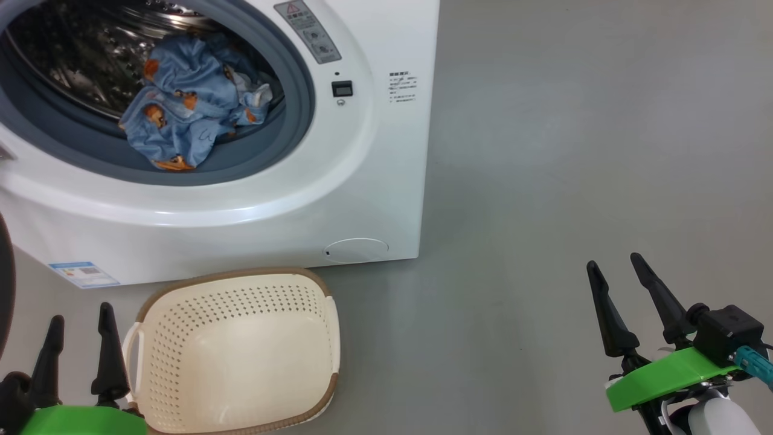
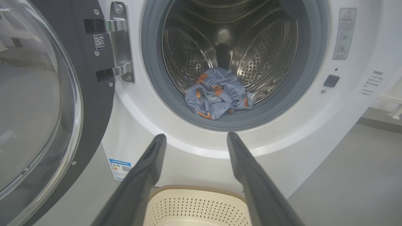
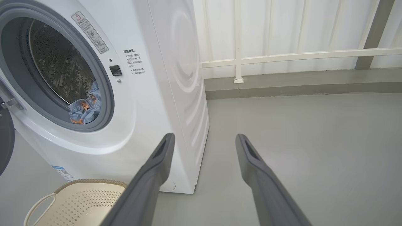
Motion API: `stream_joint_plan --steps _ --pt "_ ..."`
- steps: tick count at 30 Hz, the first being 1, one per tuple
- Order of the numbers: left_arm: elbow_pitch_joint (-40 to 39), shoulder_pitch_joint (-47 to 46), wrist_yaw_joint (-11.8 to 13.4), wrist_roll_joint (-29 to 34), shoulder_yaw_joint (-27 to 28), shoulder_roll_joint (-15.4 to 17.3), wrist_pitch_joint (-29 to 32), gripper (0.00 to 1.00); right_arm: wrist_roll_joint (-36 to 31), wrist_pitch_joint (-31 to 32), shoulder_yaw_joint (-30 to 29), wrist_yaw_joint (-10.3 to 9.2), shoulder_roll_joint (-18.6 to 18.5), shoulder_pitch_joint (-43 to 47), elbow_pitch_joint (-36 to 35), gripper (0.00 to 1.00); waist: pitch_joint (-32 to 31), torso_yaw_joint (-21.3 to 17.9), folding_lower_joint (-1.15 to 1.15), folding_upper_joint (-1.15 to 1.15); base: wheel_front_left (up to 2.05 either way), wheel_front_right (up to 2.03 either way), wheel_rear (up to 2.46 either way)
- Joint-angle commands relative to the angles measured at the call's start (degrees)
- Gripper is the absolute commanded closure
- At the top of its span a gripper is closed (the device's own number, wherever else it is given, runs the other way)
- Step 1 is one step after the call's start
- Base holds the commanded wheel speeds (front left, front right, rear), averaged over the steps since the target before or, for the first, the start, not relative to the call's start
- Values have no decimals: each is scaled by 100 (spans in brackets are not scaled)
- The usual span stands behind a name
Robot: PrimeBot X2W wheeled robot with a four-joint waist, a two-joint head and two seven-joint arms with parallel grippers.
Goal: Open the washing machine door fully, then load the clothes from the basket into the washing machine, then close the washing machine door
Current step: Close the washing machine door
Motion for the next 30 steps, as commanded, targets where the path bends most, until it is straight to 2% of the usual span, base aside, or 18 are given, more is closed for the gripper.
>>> stream_joint_plan --steps 1,9,20,23,30 --pt "-129 -65 -9 0 191 139 -37 0 31 -44 142 8 -67 26 -145 0 3 57 0 0 0 0 0" --pt "-124 -31 -9 -48 280 38 -37 0 35 -44 300 8 -116 -35 -94 0 -7 426 0 0 0 0 0" --pt "-171 119 -9 -85 444 -156 -37 0 83 -44 581 8 -237 -170 24 0 -132 1175 0 0 0 0 0" --pt "-159 220 -9 -127 506 -220 -37 0 119 -44 698 8 -282 -185 81 0 -213 1492 0 0 0 0 0" --pt "-147 360 -9 -112 581 -304 -37 0 154 -44 863 8 -310 -211 131 0 -273 1889 0 0 0 0 0"
